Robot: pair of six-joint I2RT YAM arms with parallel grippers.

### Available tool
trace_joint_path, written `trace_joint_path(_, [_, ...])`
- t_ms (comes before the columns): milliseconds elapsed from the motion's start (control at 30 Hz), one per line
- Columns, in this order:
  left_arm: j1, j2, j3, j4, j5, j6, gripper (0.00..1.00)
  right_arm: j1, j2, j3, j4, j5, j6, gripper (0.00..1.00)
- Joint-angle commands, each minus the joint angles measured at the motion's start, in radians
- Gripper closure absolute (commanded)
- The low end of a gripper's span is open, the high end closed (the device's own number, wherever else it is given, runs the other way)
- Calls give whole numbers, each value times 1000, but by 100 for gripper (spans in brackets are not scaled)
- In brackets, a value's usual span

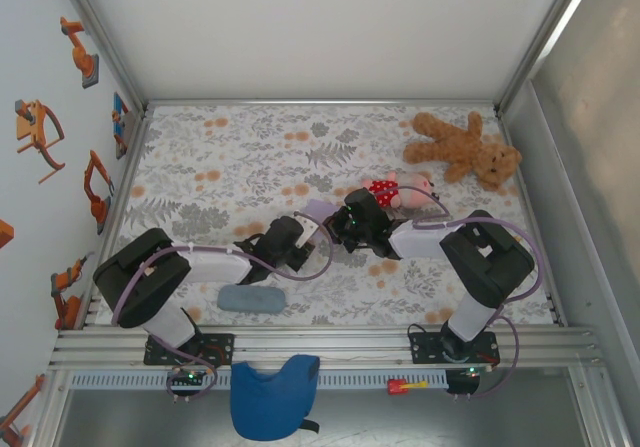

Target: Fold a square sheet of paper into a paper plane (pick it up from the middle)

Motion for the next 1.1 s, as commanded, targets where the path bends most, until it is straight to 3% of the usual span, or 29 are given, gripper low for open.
trace_joint_path(0, [-1,-35,-4,-8,14,6,65,-6,-28,24,-19,5,-15,97])
trace_joint_path(300, [0,6,0,-13,22,-2,77,-6,-28,22,-16,3,-15,95])
trace_joint_path(467, [6,9,-9,10,52,-30,82,-7,-63,11,-55,35,-42,66])
trace_joint_path(533, [14,6,-13,15,74,-44,83,-10,-92,11,-95,60,-66,60])
trace_joint_path(700, [47,-15,-24,21,171,-95,84,-32,-174,1,-205,126,-131,54])
trace_joint_path(867, [120,-32,-41,35,338,-187,85,-50,-265,-4,-324,211,-207,53])
trace_joint_path(1067, [185,-29,-18,-9,463,-276,87,-52,-347,-12,-392,285,-309,52])
